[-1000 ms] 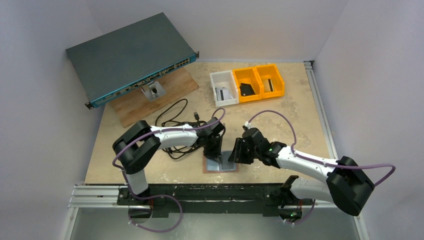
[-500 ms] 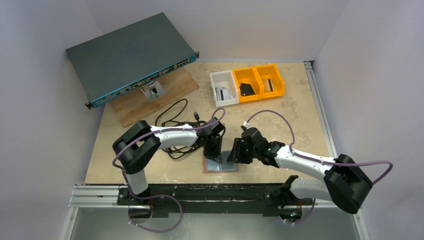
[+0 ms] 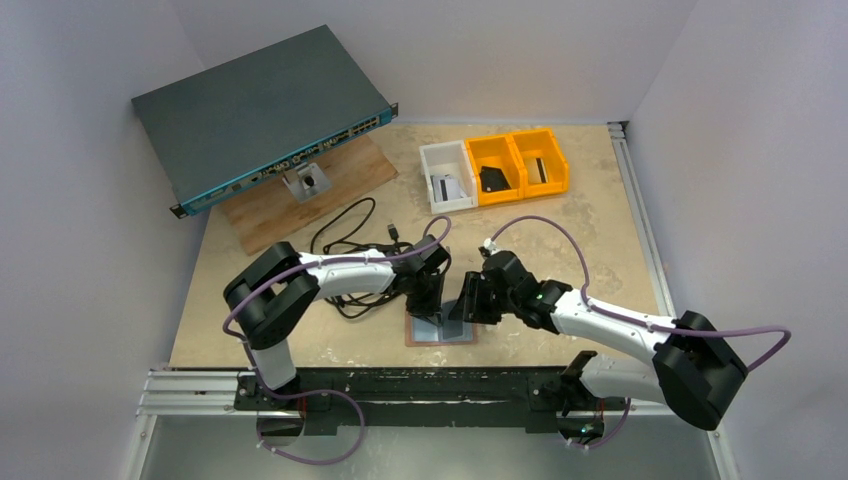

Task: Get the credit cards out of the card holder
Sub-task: Remove the credit card from the card holder.

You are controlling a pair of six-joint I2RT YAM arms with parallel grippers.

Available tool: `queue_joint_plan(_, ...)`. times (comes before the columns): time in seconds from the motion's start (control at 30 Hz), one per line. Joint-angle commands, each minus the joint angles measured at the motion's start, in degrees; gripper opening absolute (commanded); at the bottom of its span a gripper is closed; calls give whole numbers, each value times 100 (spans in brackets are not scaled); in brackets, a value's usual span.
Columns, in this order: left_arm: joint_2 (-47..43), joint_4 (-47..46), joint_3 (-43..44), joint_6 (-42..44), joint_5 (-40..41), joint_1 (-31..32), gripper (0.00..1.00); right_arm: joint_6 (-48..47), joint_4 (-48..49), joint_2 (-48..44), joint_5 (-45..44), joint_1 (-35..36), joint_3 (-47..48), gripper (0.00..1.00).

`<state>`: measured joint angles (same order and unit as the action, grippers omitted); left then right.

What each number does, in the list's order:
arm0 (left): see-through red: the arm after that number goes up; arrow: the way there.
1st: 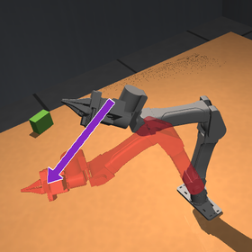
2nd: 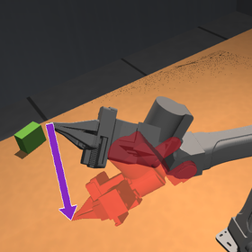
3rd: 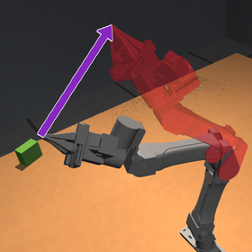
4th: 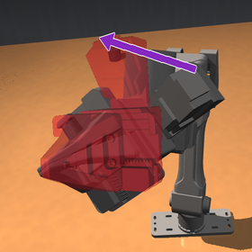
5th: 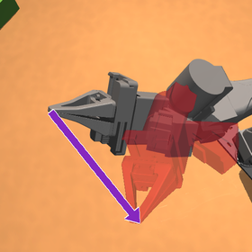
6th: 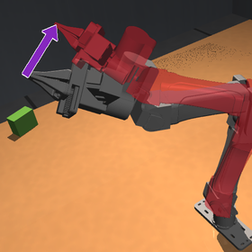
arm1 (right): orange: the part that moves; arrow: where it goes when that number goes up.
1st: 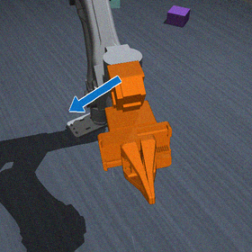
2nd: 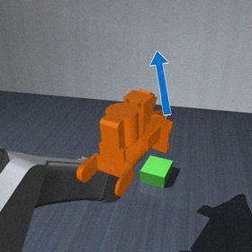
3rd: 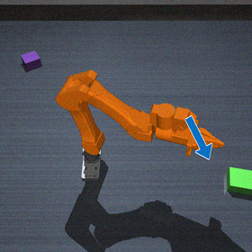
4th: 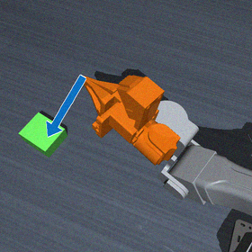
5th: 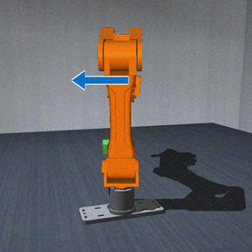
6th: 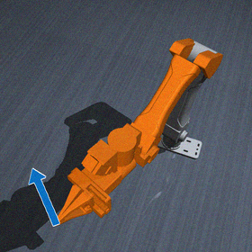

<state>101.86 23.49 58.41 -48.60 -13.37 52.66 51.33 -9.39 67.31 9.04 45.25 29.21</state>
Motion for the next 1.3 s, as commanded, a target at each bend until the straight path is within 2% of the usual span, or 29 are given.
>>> queue_joint_plan(0.0, -280, 185, 74, 146, 249, 34, 0, -53, 66, -174, 128, -12, 251, 38)
queue_joint_plan(0.27, -656, 360, 15, 130, 397, 34, 7, -31, 157, -75, 193, -12, 317, 38)
queue_joint_plan(0.5, -1121, 792, -177, 77, 819, 33, 9, -57, 211, 63, 270, -10, 436, 38)
queue_joint_plan(0.93, -2182, 1135, -783, -19, 1177, -217, 12, 31, 550, 980, 345, 457, 1148, 38)
queue_joint_plan(1.27, -2349, 1122, -880, -1, 1122, -274, 13, 4, 587, 1262, 309, 491, 1310, 46)
